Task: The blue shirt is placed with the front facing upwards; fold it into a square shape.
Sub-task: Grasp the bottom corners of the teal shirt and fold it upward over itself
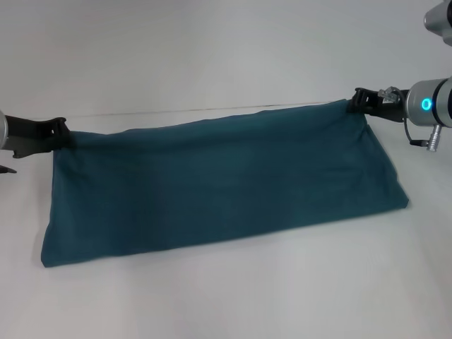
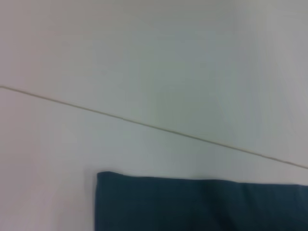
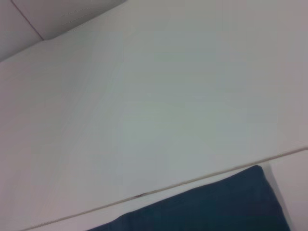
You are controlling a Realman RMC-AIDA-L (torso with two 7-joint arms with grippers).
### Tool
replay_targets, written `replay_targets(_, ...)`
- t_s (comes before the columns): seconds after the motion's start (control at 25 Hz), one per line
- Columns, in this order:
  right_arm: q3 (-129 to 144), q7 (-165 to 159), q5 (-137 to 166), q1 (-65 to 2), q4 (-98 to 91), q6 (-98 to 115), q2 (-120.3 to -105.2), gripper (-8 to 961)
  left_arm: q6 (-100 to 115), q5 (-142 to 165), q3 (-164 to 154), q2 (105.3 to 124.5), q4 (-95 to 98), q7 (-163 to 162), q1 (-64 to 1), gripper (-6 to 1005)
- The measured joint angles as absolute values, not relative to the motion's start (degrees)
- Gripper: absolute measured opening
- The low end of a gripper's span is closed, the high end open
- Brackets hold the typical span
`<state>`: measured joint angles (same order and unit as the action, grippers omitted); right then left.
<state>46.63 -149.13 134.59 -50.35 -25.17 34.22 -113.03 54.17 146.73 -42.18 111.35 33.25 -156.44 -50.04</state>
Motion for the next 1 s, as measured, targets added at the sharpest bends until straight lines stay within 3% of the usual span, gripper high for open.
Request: replay_targets(1.0,46.48,-148.92,133.90,-53.34,-24.49,28.97,-112.90,184,50.99,146.87,-42.01,111.79,34.13,-157.53,-50.19,38)
